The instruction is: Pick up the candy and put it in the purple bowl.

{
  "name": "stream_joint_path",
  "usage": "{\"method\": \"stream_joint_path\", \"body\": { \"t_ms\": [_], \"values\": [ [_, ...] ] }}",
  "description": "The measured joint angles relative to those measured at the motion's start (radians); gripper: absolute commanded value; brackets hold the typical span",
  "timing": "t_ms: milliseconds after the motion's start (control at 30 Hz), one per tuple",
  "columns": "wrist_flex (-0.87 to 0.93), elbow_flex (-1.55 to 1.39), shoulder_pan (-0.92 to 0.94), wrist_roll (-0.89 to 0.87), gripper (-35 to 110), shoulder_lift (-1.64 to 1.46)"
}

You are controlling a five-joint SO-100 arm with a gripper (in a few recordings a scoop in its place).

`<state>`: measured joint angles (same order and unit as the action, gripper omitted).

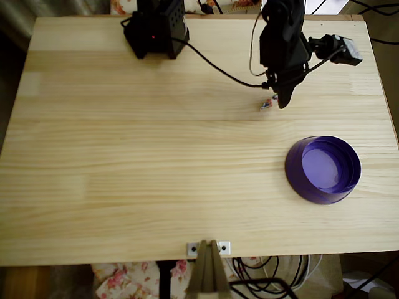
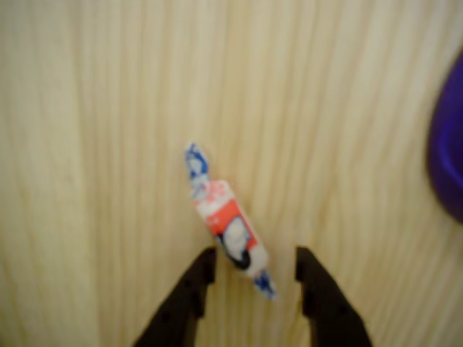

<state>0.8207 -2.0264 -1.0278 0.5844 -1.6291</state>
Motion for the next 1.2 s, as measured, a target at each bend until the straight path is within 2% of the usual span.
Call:
{"method": "stream_joint_path", "body": {
  "t_ms": [667, 1033, 1200],
  "values": [
    [-0.054, -0.012, -0.025, -0.025, 11, 0.048],
    [-0.052, -0.012, -0.031, -0.021, 0, 0.058],
    [-0.052, -0.012, -0.031, -0.025, 0, 0.058]
  ]
}}
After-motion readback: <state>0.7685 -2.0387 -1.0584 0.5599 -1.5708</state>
